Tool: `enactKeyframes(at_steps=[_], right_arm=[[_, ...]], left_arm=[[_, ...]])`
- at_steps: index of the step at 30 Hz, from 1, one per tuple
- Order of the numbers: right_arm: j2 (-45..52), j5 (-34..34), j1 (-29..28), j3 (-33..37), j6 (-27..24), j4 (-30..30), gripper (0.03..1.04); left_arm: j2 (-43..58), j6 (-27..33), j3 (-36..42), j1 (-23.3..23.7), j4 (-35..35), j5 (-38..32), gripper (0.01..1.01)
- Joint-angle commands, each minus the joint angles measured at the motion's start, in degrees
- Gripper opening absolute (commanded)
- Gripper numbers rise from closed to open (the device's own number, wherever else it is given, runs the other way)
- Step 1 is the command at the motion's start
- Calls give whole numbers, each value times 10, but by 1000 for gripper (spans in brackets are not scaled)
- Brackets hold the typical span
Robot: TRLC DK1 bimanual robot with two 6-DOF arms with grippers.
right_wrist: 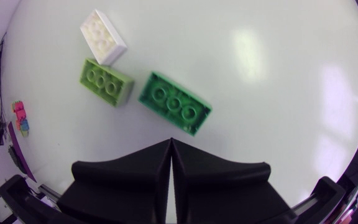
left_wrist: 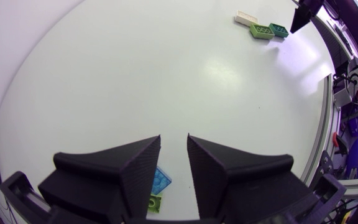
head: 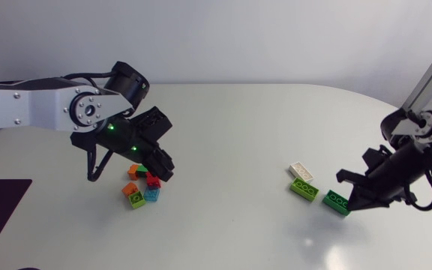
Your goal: Sort duplo bricks by size, large to the right and small to the left
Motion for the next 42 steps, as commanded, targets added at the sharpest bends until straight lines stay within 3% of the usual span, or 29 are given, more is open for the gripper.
enactKeyframes(at_steps=[1,5,12,22,34,42], right_arm=[[-20,5,-15,-44,-24,1,48],[-34,13,-39,-82,-32,17,48],[17,17,-65,-76,-45,44,48],[92,15,-1,-16,-4,66,48],[167,14,74,117,36,44,48],[111,9,80,80,36,35,48]], left_arm=[[-12,-14,-15,-6,3,5,325],[-15,-15,-17,-5,4,7,325],[-17,-14,-24,-3,6,9,325],[-25,-8,-29,10,6,9,325],[-5,-8,-17,17,20,10,325],[-13,-12,-20,14,19,11,325]])
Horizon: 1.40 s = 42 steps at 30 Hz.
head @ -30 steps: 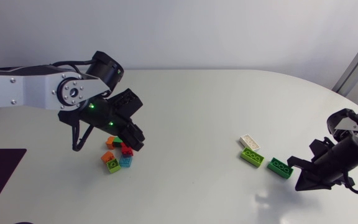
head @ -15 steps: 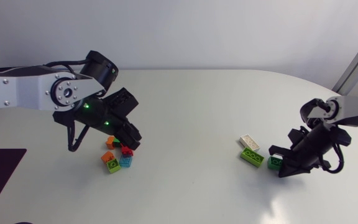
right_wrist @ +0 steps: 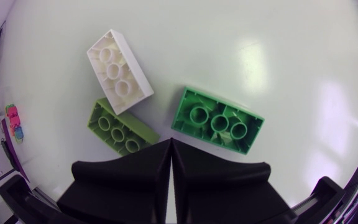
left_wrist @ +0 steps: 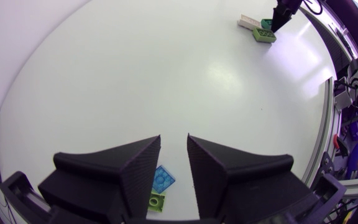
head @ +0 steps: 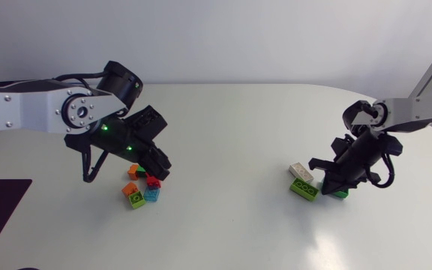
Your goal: Sort duplo bricks by size, large to the right and small to the left
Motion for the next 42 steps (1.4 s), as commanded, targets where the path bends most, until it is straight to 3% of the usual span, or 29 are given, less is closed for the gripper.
enactKeyframes(at_steps=[1,7,13,24,31,32,38,42], right_arm=[[-38,-2,-3,-32,6,-14,48],[-104,-2,-54,-37,-21,-53,48],[-167,-2,-50,-33,-10,-59,48],[-218,5,24,18,43,-73,48],[-253,5,58,34,59,-73,62],[-262,8,63,37,62,-73,139],[-295,32,81,40,73,-90,1008],[-329,32,96,28,73,-92,1007]], left_arm=[[-2,-13,-7,-1,5,8,325],[-26,-22,-12,-11,4,8,325],[-31,-56,-10,-14,8,3,325],[-113,-148,-25,18,68,-235,339],[-186,-174,-44,21,64,-296,339],[-198,-174,-49,21,64,-312,339],[-280,-173,-77,47,59,-379,339],[-345,-174,-100,63,61,-414,339]])
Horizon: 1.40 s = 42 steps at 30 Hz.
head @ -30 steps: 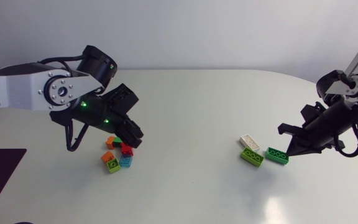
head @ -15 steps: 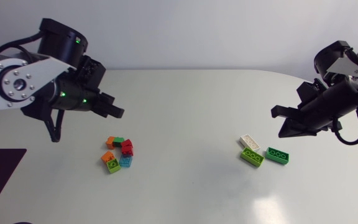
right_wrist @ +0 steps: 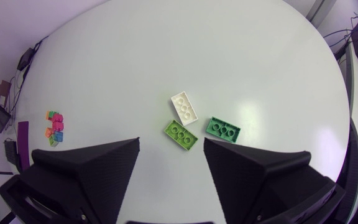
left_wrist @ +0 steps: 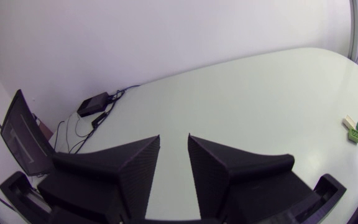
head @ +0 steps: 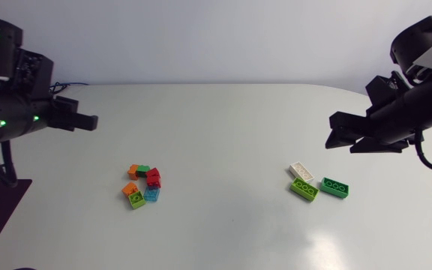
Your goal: Sort duplo bricks by size, large to the right and small to the left
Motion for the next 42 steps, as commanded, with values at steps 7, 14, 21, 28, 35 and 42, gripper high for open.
enactKeyframes(at_steps=[7,14,21,28,35,42], right_arm=[[-85,6,11,-7,31,-19,1007],[-167,27,11,-42,38,-21,1007],[-263,83,11,-72,40,-24,1007],[-319,85,8,-95,41,-36,1005],[-384,84,1,-127,41,-32,1005],[-451,83,1,-153,34,-27,1005]], left_arm=[[-145,-11,-53,31,7,-53,339],[-268,12,-108,46,24,-63,338],[-352,18,-125,56,1,-57,339],[-450,22,-121,102,-41,-56,339],[-523,11,-121,170,-73,-22,338],[-579,3,-135,290,-135,133,339]])
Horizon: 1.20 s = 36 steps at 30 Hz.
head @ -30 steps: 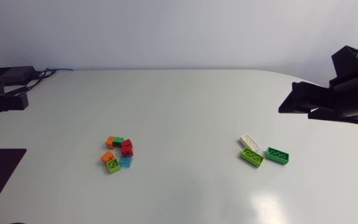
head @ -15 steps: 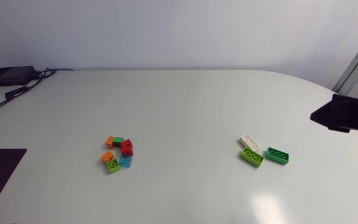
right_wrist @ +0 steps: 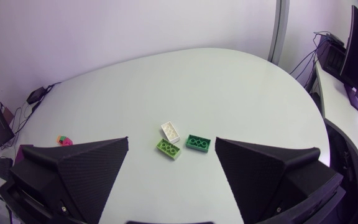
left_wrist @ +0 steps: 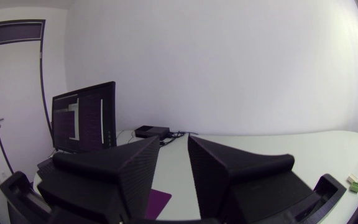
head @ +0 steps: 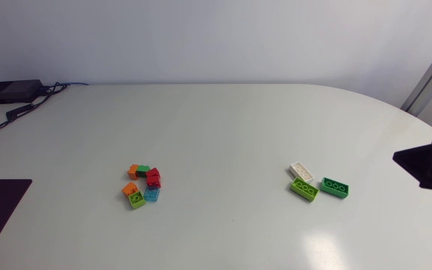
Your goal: Sort duplo bricks by size, large to the right and small to the left
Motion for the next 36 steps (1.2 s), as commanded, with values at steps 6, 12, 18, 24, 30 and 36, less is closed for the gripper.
enactKeyframes(at_steps=[6,12,18,24,30,36], right_arm=[[-43,10,-2,-74,-29,57,1005],[-68,22,-2,-165,-82,187,1005],[-148,20,-3,-261,-106,304,1005],[-178,16,-10,-319,-109,360,1005],[-208,11,-17,-375,-111,414,1005],[-239,6,-25,-433,-114,469,1005]], left_arm=[[-11,18,-75,13,73,56,339],[-10,29,-161,-15,153,88,893],[-9,23,-222,-36,211,96,980],[-8,1,-262,-48,250,116,980],[-7,-21,-301,-59,287,135,980],[-6,-43,-340,-71,326,154,980]])
